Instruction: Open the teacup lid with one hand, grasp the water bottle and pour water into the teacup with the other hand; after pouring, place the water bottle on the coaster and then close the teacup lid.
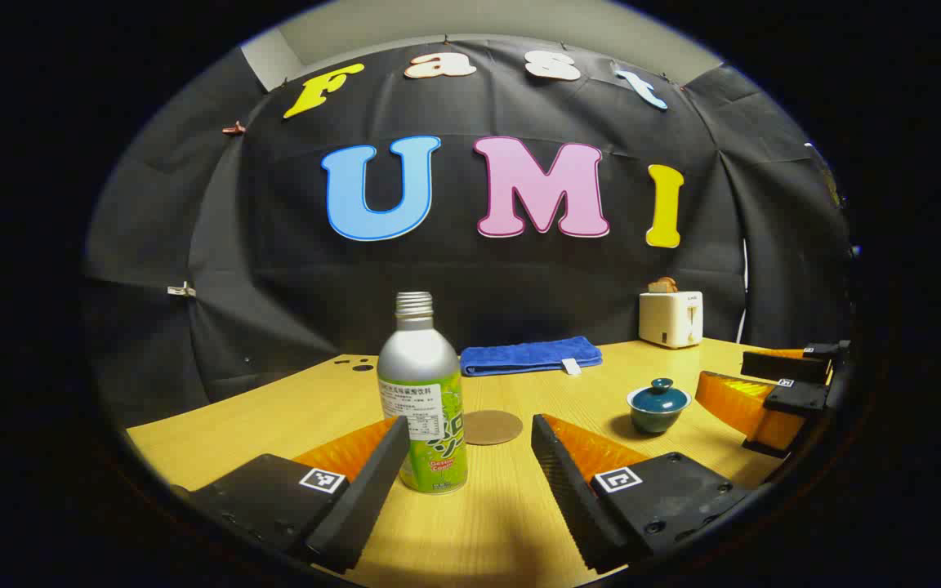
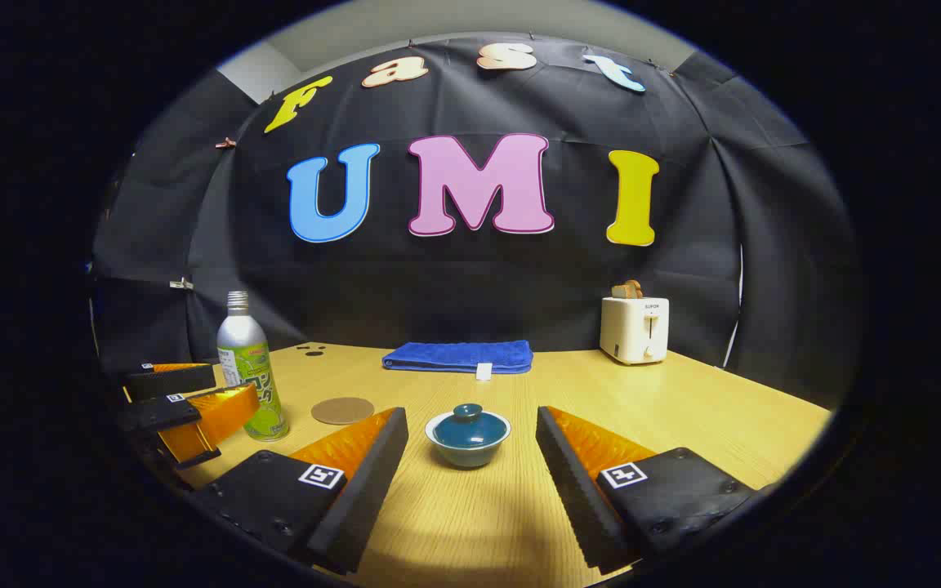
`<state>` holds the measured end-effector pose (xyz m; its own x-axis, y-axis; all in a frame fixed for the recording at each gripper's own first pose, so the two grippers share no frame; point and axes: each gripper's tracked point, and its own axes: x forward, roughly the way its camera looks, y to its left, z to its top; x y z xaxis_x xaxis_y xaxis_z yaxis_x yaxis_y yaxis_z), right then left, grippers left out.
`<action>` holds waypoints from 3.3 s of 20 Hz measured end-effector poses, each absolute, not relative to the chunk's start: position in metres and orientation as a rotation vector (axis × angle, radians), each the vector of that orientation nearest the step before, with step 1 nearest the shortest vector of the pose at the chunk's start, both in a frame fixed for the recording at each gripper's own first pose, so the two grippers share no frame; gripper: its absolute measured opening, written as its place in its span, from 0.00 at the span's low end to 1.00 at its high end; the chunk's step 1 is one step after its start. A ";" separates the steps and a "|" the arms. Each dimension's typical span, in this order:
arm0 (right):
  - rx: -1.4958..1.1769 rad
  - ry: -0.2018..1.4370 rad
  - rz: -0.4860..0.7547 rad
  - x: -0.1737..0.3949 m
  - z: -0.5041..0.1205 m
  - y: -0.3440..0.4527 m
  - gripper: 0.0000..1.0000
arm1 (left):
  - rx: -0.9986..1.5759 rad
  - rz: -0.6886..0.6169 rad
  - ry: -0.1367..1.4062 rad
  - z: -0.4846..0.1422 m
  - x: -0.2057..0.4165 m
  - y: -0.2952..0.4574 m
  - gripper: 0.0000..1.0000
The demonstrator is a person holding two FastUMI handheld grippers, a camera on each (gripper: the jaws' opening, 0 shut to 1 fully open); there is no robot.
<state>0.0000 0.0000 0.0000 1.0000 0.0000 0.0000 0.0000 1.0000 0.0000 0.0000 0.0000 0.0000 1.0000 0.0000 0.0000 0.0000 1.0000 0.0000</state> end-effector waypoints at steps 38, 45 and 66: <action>-0.186 0.235 0.091 0.108 -0.033 -0.006 0.70 | -0.038 -0.024 -0.002 0.000 0.002 0.000 0.95; -0.246 0.261 0.120 0.112 -0.041 0.003 0.61 | -0.038 -0.024 -0.002 0.000 0.001 0.000 0.95; -0.076 0.133 0.142 0.073 0.018 -0.022 0.30 | -0.038 0.055 -0.004 -0.004 0.017 0.036 0.95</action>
